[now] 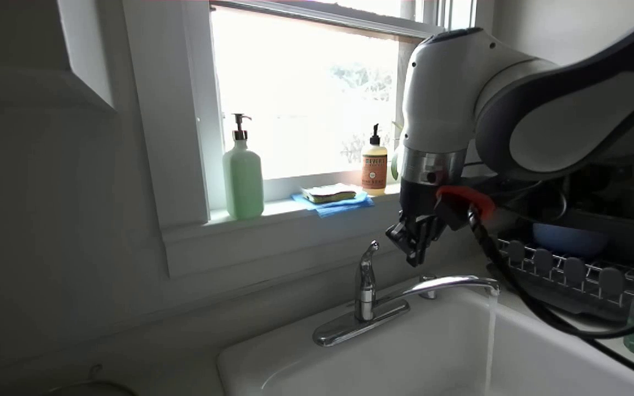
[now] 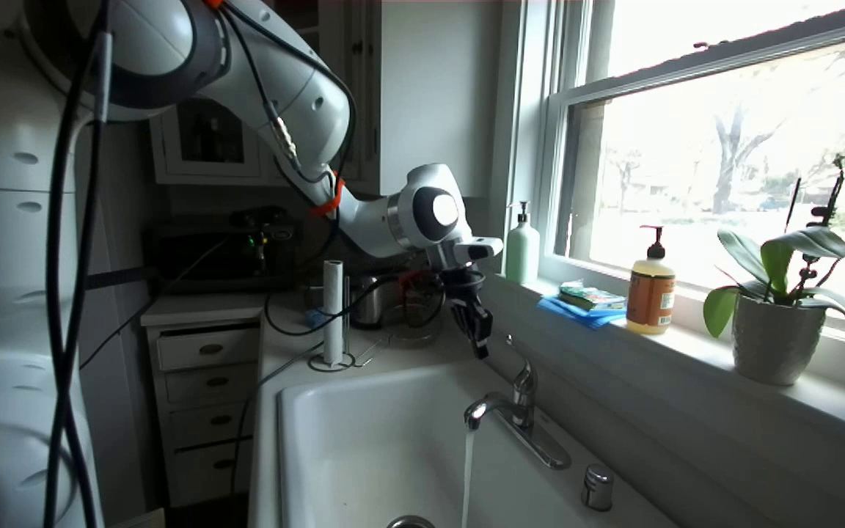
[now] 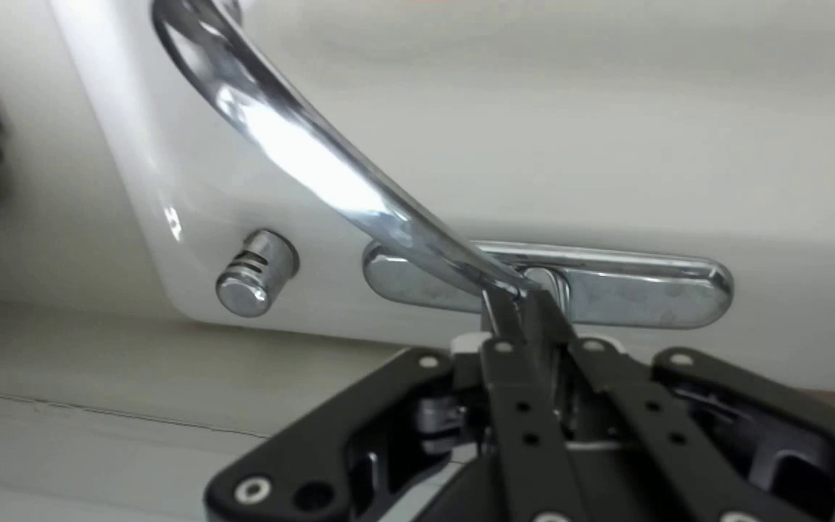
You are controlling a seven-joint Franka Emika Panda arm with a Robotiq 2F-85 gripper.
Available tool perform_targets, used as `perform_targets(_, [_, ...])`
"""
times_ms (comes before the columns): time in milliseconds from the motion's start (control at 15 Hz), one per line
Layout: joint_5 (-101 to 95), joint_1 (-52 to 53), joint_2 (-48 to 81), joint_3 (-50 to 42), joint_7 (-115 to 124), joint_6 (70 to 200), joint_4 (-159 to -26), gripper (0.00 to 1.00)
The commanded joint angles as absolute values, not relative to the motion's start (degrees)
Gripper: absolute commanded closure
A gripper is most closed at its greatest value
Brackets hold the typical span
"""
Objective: Move the faucet head to the right and then open the tap
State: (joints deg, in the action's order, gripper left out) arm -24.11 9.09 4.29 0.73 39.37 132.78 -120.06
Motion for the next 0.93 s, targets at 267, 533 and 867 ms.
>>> perform_targets(267, [-15.85,6.65,-1.86,2.10,23.64,114.09,-117.35,0.30])
perform_targets(533, [-13.47,5.78,-4.36,1.97,18.08,108.35,-117.21,0.02])
perform_targets(867, [-12.87,4.27,-8.00,1.63,15.15,106.02,-118.46,0.00])
